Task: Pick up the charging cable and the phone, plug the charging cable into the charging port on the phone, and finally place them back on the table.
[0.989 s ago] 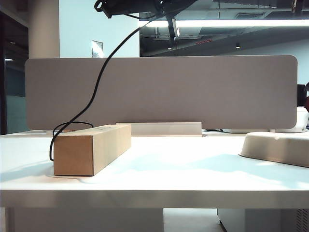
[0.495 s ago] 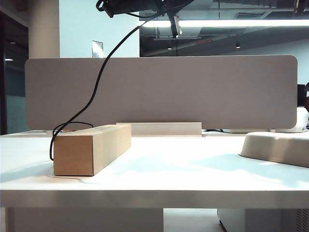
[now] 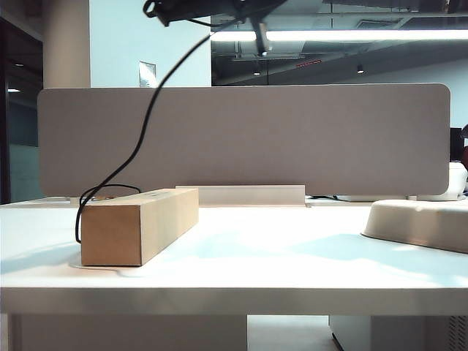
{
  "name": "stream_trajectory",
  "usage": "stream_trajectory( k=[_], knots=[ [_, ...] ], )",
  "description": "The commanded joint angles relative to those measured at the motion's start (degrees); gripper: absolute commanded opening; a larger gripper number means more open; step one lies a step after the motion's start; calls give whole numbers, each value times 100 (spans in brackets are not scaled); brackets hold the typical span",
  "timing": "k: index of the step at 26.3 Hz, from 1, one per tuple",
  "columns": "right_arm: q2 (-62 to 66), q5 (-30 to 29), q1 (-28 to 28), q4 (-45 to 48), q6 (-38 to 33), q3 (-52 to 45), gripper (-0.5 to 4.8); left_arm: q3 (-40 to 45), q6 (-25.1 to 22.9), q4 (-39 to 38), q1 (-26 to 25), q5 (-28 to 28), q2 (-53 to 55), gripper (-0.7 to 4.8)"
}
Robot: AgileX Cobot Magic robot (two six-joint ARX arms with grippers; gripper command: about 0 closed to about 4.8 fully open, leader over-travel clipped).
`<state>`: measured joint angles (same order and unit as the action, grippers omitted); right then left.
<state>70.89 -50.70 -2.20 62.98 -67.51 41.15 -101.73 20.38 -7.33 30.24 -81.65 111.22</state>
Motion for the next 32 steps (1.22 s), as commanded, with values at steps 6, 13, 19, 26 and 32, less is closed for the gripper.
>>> stream_trajectory(
  k=[6,13,19,26,32],
  knots=[
    [-33,-52,-4,170,168,44,-7,-33,-79,-345,-1397,411,-24,-6],
    [-22,-109,-4,136,319,42,-7,-31,-2621,-2625,-1930,2723,-24,-6],
    [-20,-109,2,-326,649,42,-7,-20,-4957,-4057,-1508,5429,-24,-6],
    [11,-214,0,-315,647,42,-7,-17,-6087,-4201,-872,6555,214,-6],
    [11,-219,0,-315,647,42,-7,-17,-6087,-4319,-553,7055,715,-6]
  ],
)
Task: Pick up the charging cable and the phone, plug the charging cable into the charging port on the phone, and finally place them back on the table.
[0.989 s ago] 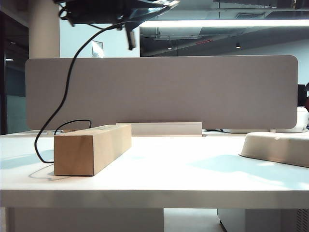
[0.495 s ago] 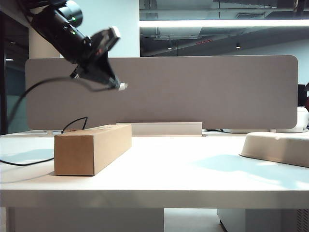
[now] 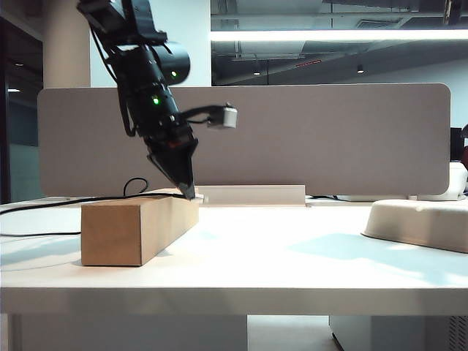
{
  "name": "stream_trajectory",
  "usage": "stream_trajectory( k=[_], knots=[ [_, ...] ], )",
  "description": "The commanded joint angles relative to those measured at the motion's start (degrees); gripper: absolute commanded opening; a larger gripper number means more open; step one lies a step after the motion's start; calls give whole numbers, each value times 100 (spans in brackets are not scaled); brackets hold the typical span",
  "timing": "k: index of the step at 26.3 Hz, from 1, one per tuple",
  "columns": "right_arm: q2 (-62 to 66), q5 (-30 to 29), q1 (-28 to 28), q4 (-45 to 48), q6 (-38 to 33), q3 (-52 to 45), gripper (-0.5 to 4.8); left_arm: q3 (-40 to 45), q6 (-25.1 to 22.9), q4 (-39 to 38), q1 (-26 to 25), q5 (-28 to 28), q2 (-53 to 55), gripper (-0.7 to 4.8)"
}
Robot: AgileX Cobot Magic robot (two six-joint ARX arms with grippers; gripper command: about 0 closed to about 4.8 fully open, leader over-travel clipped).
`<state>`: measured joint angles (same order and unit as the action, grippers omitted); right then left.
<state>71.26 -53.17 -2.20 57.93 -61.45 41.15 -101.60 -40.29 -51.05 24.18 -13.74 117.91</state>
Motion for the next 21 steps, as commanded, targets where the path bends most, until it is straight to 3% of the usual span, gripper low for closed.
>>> stream_trajectory(
  k=[1,6,10,21],
  knots=[
    [-26,31,0,188,42,42,-7,-31,-22,55,52,267,48,-6],
    [-26,39,-2,188,98,42,-7,-35,4,37,42,498,44,0],
    [-26,48,-2,188,151,42,-7,-35,2,37,44,608,44,94],
    [-26,48,-2,186,151,42,-7,-35,46,232,195,452,46,93]
  ],
)
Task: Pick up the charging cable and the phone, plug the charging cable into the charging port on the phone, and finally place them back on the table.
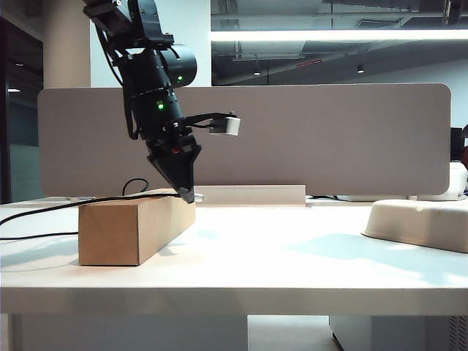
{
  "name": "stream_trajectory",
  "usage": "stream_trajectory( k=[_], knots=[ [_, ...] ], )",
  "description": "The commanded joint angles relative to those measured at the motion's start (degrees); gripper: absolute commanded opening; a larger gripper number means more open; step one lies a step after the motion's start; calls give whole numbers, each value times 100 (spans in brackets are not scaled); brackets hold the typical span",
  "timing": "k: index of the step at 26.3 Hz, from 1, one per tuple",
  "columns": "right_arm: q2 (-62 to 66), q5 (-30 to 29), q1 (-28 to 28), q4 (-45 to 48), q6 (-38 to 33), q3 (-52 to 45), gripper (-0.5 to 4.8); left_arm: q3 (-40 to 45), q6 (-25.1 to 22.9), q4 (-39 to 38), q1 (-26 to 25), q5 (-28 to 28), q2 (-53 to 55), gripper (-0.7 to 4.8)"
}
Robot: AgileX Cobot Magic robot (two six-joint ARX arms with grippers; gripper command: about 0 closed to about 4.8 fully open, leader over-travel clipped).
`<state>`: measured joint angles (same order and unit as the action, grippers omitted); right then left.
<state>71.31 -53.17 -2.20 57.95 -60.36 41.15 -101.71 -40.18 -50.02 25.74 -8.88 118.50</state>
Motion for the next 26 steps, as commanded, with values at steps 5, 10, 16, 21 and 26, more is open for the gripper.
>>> stream_trajectory(
  k=[5,10,16,21,26],
  knots=[
    [-31,37,-2,184,39,42,-7,-24,297,286,48,9,-13,89],
    [-31,28,-2,186,39,42,-7,-24,315,302,48,28,-11,89],
    [-31,28,-2,186,39,42,-7,-24,424,293,48,26,98,88],
    [-31,28,-2,184,39,42,-7,-24,533,387,50,26,142,88],
    [-31,28,-2,181,39,42,-7,-24,634,385,50,22,142,44]
  ],
)
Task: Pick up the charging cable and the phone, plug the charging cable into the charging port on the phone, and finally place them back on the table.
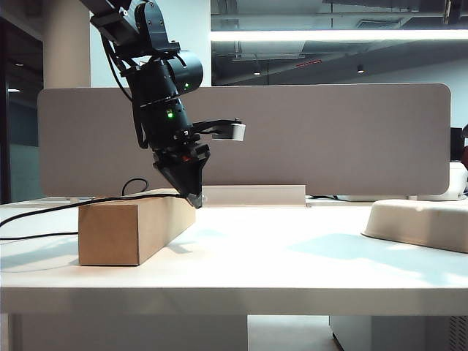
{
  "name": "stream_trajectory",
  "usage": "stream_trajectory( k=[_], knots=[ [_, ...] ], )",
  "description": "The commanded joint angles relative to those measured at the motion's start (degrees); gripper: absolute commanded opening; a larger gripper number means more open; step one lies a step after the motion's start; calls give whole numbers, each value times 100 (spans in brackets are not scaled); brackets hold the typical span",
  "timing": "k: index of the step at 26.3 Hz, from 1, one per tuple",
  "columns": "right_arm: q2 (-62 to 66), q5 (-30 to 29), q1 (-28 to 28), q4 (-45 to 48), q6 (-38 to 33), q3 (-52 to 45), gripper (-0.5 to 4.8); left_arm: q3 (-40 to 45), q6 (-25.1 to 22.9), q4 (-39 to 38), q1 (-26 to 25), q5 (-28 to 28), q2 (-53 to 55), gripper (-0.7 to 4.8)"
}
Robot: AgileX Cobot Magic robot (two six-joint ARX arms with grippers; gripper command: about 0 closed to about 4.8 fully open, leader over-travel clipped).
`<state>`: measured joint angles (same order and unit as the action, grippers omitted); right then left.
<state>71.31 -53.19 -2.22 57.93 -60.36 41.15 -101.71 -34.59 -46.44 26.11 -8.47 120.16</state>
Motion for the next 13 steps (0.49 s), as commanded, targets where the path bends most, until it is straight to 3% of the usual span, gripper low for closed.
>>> stream_trajectory(
  k=[1,4,8,10,13],
  knots=[
    [-31,33,0,184,39,42,-7,-24,74,28,13,-22,-24,43],
    [-31,33,0,184,39,42,-7,-24,74,28,13,-22,-24,-2],
    [-31,33,0,170,39,42,-7,-33,234,42,50,-81,-46,-6],
    [-31,52,0,170,42,42,-7,-44,483,68,66,-472,-142,-6],
    [-31,76,-2,175,42,42,-7,-44,946,245,66,-1801,-424,-6]
  ],
)
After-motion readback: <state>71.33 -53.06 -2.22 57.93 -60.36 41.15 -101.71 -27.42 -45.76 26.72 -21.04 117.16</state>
